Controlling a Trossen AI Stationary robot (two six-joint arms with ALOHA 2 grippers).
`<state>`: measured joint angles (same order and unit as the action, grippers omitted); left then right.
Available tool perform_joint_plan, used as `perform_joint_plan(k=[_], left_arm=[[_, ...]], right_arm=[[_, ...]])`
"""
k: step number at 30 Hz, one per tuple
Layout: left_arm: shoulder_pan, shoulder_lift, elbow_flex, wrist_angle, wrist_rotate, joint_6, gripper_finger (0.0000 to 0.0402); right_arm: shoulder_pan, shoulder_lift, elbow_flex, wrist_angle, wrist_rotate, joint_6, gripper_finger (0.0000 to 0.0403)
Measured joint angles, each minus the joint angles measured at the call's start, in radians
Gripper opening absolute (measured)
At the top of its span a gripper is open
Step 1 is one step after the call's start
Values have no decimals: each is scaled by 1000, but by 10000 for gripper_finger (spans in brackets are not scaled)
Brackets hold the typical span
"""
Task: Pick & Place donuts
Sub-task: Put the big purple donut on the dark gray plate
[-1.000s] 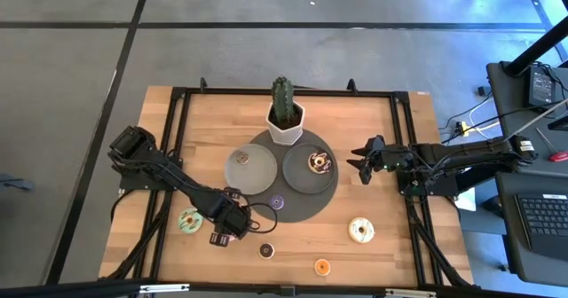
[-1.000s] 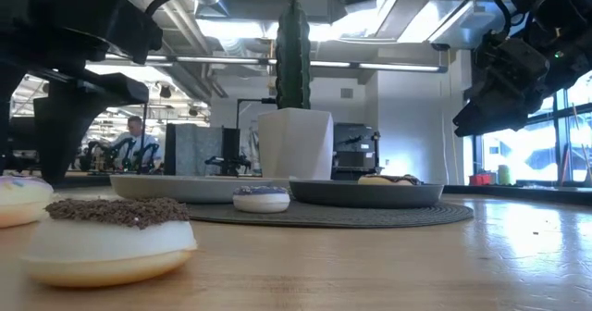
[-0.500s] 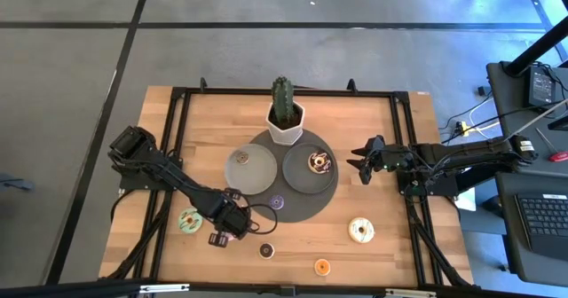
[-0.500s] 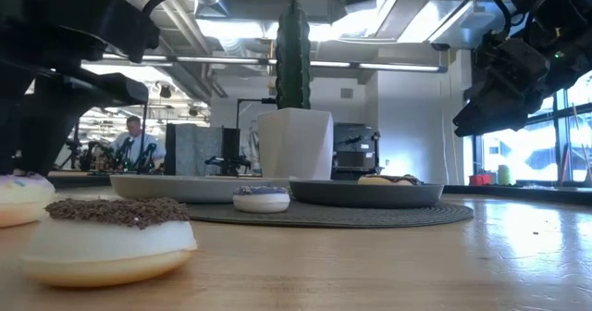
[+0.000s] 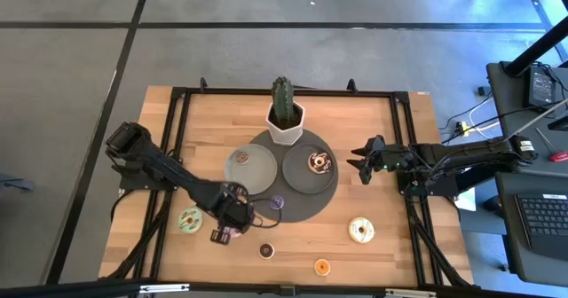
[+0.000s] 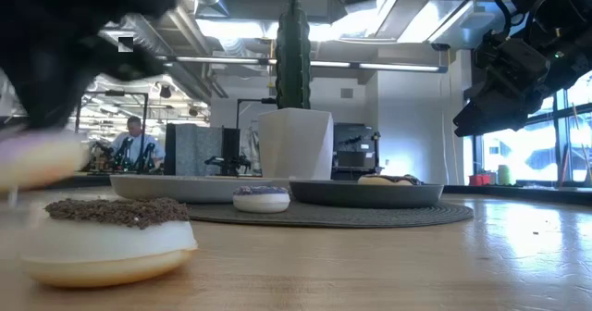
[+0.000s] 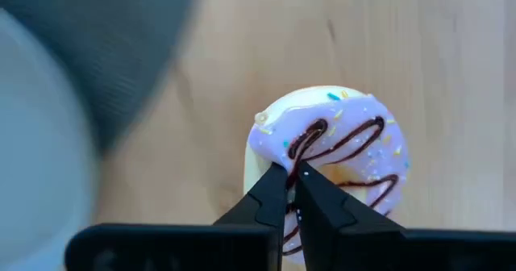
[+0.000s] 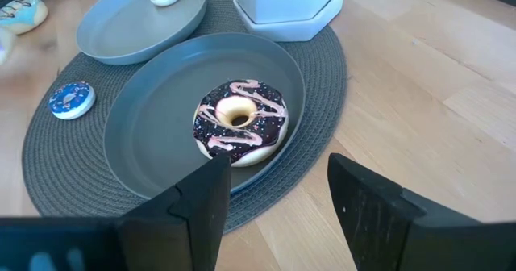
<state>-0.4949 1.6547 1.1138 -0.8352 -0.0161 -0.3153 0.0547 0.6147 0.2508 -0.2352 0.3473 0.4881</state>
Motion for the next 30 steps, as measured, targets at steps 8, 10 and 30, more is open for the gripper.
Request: perform_joint_plan(k=[8, 10, 30], left_arm=[[154, -74, 88, 213, -208, -97, 8], [202, -74, 92, 310, -207, -111, 8], [535, 200, 90, 630, -120, -160, 8]], right_arm=[[0, 0, 0, 1, 0, 0, 209], [0, 0, 0, 1, 0, 0, 209], [0, 0, 0, 6, 1, -26, 209]])
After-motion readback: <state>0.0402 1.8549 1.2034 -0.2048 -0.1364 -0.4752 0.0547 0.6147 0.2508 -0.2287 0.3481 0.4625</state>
